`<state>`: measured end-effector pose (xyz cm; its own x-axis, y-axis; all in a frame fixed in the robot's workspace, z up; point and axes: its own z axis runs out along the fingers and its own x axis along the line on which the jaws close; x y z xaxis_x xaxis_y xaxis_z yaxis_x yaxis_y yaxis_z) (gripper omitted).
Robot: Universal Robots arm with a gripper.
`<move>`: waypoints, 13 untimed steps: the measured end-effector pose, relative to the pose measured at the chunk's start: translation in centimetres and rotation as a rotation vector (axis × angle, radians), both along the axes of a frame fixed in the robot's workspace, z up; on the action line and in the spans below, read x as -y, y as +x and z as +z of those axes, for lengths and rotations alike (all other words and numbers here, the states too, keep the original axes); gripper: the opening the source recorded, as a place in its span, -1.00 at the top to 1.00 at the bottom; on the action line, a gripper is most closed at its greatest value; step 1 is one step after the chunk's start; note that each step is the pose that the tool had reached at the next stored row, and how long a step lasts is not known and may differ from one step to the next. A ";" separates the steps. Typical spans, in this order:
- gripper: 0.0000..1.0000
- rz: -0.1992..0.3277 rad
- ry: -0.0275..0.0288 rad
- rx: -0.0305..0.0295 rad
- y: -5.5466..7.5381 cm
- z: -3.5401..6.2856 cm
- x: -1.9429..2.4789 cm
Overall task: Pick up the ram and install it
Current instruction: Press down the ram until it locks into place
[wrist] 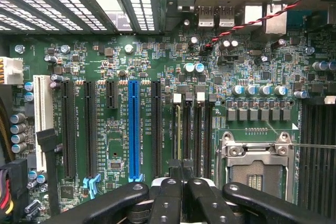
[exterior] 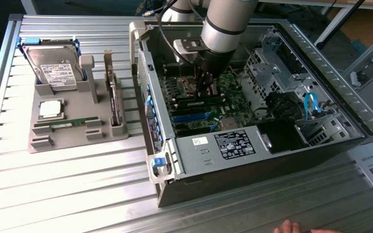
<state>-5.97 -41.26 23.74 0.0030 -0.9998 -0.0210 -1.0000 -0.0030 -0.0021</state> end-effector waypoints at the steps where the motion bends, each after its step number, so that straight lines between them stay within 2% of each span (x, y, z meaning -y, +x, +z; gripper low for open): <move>1: 0.80 0.000 0.0002 0.0004 0.0 -0.06 0.00; 13: 0.80 0.000 -0.0003 0.0006 0.0 -0.40 0.02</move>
